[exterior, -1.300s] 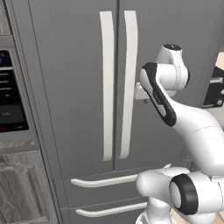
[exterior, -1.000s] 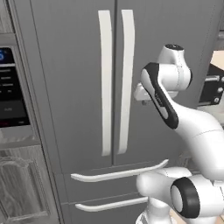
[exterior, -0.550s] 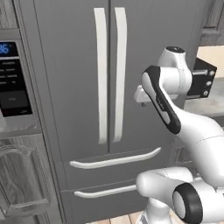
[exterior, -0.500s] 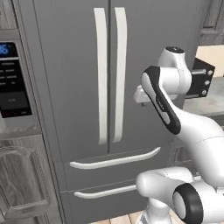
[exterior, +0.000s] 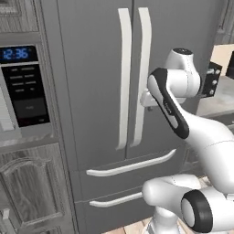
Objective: Retrieve the butter from the fridge and place it on a plate on the dining table. Then retrieve the butter knife by the fridge and place it near the plate.
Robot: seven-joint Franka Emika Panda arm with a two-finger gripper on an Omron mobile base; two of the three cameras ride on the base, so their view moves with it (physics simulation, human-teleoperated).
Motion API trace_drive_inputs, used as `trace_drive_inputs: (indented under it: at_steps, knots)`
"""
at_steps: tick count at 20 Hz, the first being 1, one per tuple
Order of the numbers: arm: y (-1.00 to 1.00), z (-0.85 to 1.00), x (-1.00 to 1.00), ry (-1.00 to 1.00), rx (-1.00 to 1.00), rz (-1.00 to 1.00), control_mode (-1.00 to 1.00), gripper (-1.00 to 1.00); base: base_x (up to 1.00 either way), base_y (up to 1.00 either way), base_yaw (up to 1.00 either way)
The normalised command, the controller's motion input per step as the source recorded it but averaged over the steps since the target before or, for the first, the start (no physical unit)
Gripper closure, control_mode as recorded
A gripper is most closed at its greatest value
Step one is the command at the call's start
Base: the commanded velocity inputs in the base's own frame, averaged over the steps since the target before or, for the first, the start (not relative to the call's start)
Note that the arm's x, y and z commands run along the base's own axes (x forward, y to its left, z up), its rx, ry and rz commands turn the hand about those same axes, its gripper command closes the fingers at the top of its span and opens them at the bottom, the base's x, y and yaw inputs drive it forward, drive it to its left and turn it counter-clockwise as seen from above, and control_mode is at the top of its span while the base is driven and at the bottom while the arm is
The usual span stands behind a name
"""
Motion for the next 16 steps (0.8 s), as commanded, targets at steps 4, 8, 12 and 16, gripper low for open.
trace_drive_inputs:
  at_steps: [4, 8, 12, 16]
  knots:
    - [0.0, 0.0, 0.0, 0.0, 0.0, 0.0, 1.0, -1.0, 0.0, 0.49, 0.13]
    - [0.0, 0.0, 0.0, 0.0, 0.0, 0.0, 1.0, -1.0, -0.01, 0.04, 0.18]
    - [0.0, 0.0, 0.0, 0.0, 0.0, 0.0, 1.0, -1.0, -0.36, -0.05, 0.11]
    - [0.0, 0.0, 0.0, 0.0, 0.0, 0.0, 1.0, -1.0, -0.58, -0.19, 0.0]
